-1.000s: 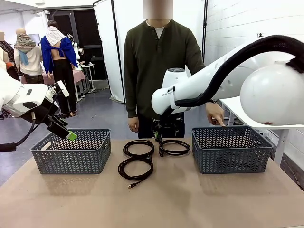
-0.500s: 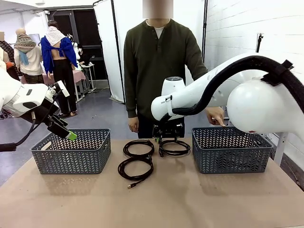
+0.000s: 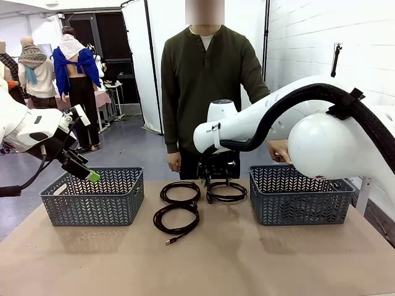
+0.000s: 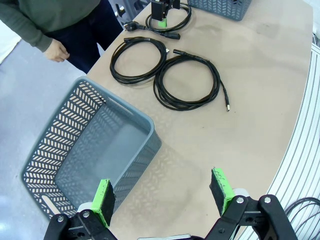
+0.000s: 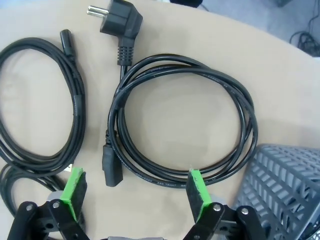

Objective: Organize the cables according to human instructions.
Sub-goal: Pick up a bundle of cables and place it in the basket indicated by the human.

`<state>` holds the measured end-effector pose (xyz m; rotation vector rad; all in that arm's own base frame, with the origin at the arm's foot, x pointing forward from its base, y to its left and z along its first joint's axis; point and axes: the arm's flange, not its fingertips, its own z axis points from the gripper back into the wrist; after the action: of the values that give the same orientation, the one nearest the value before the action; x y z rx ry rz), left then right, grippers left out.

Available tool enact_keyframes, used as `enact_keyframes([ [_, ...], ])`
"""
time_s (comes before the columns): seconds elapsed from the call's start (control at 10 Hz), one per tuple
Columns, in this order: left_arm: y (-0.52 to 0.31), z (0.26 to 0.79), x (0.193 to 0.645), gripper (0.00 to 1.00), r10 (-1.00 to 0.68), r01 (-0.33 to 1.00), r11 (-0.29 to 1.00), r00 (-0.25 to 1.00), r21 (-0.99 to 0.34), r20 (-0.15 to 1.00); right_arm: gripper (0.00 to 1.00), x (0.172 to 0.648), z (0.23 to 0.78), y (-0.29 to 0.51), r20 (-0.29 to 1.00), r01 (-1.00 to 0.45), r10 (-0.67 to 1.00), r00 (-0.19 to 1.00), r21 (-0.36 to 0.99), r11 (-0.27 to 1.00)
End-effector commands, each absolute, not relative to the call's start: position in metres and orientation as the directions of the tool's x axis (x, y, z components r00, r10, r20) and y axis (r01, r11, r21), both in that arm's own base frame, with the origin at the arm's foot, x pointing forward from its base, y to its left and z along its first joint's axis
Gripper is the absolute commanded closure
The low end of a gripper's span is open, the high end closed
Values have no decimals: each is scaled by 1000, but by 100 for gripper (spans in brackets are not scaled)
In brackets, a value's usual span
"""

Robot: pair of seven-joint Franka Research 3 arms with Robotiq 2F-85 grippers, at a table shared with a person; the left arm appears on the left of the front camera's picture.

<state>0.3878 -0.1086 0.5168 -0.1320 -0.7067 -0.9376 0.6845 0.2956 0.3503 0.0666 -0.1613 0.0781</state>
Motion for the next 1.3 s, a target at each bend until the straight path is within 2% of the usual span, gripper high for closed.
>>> enact_keyframes([
  [0.0,-106,515,389,0,-692,782,595,380,185,614,0,683,349,294,173,-84,72,982,63,994],
  [1.2,-106,515,389,0,-692,782,595,380,185,614,0,703,338,305,121,-64,56,991,64,996],
])
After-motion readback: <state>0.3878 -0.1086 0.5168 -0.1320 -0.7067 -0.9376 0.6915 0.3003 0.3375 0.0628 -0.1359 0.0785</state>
